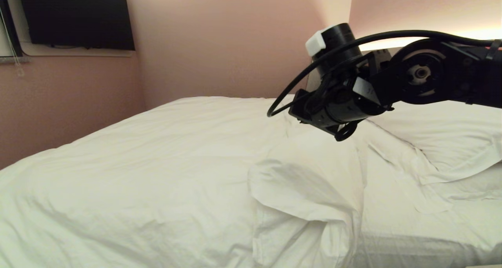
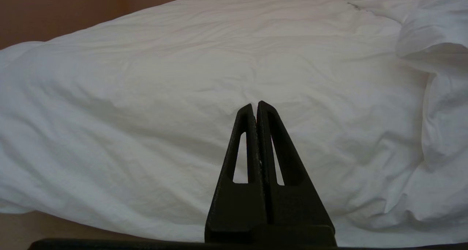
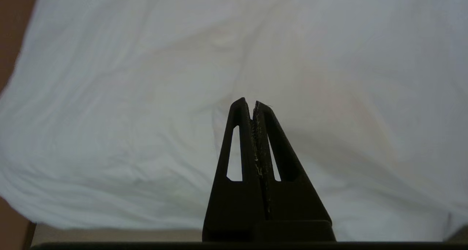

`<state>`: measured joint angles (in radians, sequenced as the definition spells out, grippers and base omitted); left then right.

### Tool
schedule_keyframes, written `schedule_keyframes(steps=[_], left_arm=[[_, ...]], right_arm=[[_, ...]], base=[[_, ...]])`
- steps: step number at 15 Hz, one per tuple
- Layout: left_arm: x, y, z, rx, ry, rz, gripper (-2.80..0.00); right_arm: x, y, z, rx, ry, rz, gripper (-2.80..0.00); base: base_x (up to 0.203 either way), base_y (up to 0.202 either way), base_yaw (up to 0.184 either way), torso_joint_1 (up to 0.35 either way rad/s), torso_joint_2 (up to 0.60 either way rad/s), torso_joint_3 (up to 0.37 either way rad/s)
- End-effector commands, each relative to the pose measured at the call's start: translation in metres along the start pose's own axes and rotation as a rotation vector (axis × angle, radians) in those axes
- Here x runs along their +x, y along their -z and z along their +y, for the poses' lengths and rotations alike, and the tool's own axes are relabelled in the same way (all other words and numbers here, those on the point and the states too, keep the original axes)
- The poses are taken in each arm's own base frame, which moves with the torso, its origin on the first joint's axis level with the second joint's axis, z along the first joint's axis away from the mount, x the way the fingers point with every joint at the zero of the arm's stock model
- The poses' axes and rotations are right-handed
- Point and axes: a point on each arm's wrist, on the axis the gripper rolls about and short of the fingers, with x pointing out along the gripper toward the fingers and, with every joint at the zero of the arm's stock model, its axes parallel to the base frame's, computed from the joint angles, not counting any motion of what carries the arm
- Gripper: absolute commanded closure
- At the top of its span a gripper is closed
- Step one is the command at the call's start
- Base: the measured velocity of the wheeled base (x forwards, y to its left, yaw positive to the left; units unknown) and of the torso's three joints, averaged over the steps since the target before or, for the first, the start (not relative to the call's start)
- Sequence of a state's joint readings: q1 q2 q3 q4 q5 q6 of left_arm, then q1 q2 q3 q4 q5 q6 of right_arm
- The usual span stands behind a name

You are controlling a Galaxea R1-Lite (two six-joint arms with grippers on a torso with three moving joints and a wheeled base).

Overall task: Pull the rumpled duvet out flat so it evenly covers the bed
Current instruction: Flatten the corners of the folded blanket

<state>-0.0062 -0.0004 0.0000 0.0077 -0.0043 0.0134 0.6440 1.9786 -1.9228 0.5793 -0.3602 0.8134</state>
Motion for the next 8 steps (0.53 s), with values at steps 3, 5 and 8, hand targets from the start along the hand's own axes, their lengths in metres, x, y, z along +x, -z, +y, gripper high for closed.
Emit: schedule_keyframes(steps=[3,5,8], left_arm=[[0.0,0.0,0.0,0.0,0.0,0.0,0.0],[0.0,0.0,0.0,0.0,0.0,0.0,0.0],[0.0,0.0,0.0,0.0,0.0,0.0,0.0]], right_arm=[[0.001,0.033,-0.003,-0.047,0.082,0.224,0.0],[0.003,0.045,0.006,-0.099,0.065,0.242,0.0],[0.013,0.06,0.019,-0.184,0.018,0.239,0.0]], base=[[0.0,0.0,0.0,0.0,0.0,0.0],[0.0,0.0,0.0,0.0,0.0,0.0],[0.0,0.0,0.0,0.0,0.0,0.0]])
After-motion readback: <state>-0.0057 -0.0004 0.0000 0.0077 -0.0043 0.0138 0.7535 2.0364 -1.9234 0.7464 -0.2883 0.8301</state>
